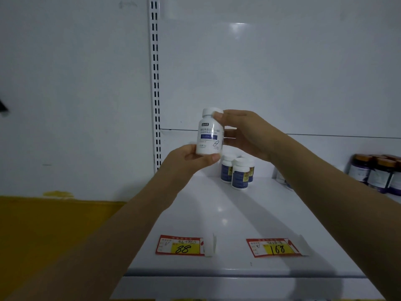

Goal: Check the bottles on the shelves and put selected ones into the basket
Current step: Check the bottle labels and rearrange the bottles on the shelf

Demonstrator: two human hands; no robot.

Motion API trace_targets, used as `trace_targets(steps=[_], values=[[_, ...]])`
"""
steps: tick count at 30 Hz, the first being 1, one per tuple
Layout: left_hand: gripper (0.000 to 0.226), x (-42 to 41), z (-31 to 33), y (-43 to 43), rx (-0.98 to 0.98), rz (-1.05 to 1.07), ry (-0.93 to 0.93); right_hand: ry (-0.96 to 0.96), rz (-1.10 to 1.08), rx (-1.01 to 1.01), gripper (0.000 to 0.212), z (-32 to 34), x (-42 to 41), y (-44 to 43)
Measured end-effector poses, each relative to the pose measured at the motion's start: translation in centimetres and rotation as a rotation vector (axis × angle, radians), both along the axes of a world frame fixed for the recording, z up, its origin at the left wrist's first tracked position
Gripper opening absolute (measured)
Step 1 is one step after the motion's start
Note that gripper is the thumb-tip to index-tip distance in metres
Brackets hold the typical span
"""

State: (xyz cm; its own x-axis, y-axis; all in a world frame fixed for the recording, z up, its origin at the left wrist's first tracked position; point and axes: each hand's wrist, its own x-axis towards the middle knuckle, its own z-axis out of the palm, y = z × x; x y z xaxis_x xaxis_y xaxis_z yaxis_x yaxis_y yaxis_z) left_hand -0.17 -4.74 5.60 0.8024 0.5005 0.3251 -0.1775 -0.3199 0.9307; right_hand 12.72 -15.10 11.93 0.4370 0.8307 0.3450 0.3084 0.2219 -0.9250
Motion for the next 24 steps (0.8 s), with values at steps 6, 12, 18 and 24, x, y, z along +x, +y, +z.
trace_targets(steps=[6,12,18,24], values=[[0.039,0.5,-0.5,-0.3,-0.030,0.079,-0.065,-0.105,-0.037,-0.105,0.032,0.0,-0.1,0.0],[0.047,0.1,-0.3,-0.1,-0.020,0.062,-0.022,-0.092,-0.099,-0.092,0.029,0.0,-0.3,-0.1],[0.040,0.4,-0.5,0.0,-0.026,0.053,-0.022,-0.091,-0.099,-0.097,0.031,-0.2,-0.4,-0.3],[0.050,0.7,-0.4,0.4,-0.029,0.057,-0.132,-0.243,-0.117,-0.023,0.028,-0.1,-1.6,-0.8]])
